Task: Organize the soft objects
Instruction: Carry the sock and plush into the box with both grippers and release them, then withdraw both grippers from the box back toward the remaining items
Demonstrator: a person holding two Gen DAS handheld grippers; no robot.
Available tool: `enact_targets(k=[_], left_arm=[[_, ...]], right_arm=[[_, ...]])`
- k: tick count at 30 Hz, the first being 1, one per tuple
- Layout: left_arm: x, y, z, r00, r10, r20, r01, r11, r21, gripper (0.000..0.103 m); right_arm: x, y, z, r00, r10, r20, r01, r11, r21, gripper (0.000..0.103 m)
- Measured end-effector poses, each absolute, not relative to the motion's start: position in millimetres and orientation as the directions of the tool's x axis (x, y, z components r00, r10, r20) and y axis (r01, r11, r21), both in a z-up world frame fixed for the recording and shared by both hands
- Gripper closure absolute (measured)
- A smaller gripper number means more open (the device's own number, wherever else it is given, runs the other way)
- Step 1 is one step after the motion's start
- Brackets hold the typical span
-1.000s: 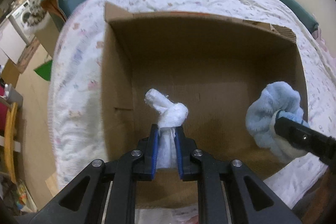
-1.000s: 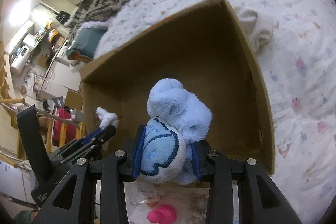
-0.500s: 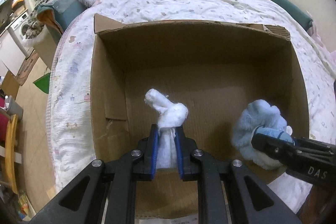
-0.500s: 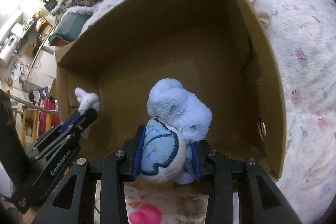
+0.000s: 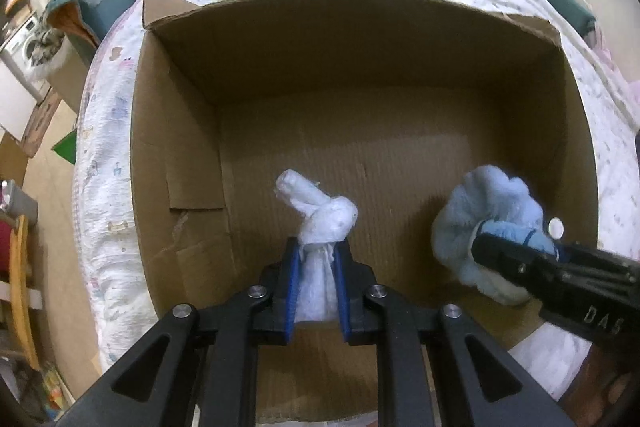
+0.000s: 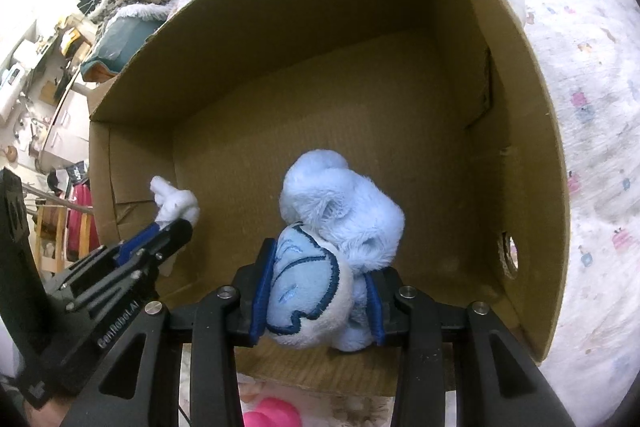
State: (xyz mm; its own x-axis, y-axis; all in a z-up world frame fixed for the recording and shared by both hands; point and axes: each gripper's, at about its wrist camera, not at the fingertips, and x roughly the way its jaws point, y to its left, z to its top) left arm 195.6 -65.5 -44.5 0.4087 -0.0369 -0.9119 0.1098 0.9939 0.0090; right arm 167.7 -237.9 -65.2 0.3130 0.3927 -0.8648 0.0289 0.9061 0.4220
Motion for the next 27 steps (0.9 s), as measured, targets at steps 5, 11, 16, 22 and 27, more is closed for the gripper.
enact_targets(k=[5, 11, 16, 22, 27], left_arm=[[197.0, -66.4, -45.2, 0.396, -0.049, -0.917, 0.103, 0.995, -0.009, 0.087], [200.3, -58.9, -45.9, 0.383, -0.059, -0.922, 0.106, 0.994, -0.02, 0.083], [194.9, -57.0, -41.4, 0.383, -0.083, -0.92, 0.123, 0.992, -0.039, 0.07], [179.8, -57.3, -26.5, 0.442, -0.058, -0.895, 0.125, 0.992, -0.003, 0.031], [178.0, -49.5, -20.0, 0.442, -0.071, -0.894, 0.102, 0.994, -0.028, 0.031]], right_arm=[[169.1, -237.4, -69.5, 0.3, 0.394, -0.869, 0.041, 0.904, 0.425, 0.06], [168.1, -237.9, -65.9, 0.309, 0.394, -0.866, 0.033, 0.905, 0.423, 0.058], [170.2, -241.6, -64.1, 0.326, 0.399, -0.857, 0.049, 0.898, 0.437, 0.048], [163.9, -251.1, -53.4, 0.376, 0.39, -0.841, 0.078, 0.891, 0.448, 0.033], [159.4, -256.2, -46.6, 0.402, 0.379, -0.834, 0.077, 0.893, 0.443, 0.018]])
